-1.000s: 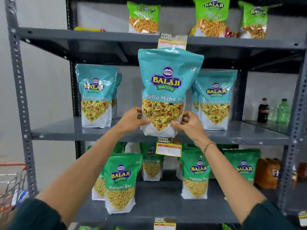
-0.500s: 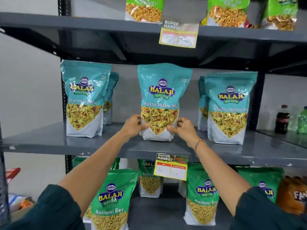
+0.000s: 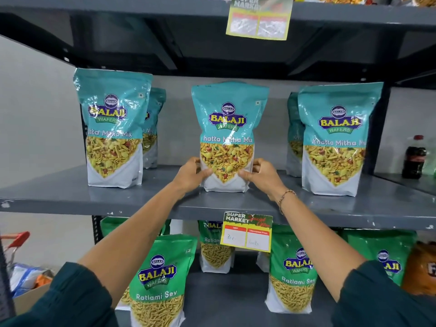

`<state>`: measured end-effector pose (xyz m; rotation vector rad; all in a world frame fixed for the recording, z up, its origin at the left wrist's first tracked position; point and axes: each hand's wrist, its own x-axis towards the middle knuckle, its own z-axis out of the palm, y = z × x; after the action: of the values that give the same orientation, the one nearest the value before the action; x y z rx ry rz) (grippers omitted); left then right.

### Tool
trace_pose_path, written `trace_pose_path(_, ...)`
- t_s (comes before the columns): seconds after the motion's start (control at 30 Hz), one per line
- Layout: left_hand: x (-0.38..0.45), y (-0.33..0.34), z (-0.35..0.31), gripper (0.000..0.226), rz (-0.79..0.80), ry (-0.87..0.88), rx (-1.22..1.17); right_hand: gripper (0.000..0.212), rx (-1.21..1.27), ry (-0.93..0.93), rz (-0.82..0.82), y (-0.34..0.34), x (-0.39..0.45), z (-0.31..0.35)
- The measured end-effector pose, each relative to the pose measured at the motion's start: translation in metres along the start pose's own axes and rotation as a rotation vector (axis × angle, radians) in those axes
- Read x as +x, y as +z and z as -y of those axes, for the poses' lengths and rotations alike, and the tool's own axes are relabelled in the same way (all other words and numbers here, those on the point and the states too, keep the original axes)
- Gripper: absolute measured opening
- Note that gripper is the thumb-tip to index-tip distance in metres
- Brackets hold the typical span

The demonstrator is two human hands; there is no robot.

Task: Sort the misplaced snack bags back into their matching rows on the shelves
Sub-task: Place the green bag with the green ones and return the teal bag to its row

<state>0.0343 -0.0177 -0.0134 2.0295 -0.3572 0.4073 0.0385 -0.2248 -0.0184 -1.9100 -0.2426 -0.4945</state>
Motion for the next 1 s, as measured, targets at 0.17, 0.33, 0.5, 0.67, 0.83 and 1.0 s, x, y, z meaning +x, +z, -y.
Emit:
trace_pose_path(0.17,0.001,0.0,0.002,0.051,0.02,0.008,-0.014,0.044,-0.043,-0.006,-0.021,0.0,-0.002,0.0)
trace_pose_path(0.33,0.002,0.002,0.003,0.049,0.029,0.023,0.007,0.045,-0.101,-0.034,-0.036,0.0,-0.005,0.0)
trace_pose_path(0.5,0.0,0.001,0.002,0.051,0.044,0.04,0.061,0.04,-0.132,-0.055,-0.018,-0.001,-0.006,0.001)
trace_pose_path(0.67,-0.004,0.001,0.001,0.051,-0.023,0.08,0.22,0.039,-0.242,-0.033,0.018,-0.004,-0.012,0.005)
trace_pose_path(0.83,-0.028,0.005,-0.009,0.04,-0.356,0.213,0.13,0.038,-0.468,-0.134,-0.169,-0.006,-0.037,0.021)
trace_pose_path(1.0,-0.09,0.001,-0.023,0.026,-0.381,0.408,0.009,0.013,-0.304,-0.34,-0.311,0.013,-0.091,0.055)
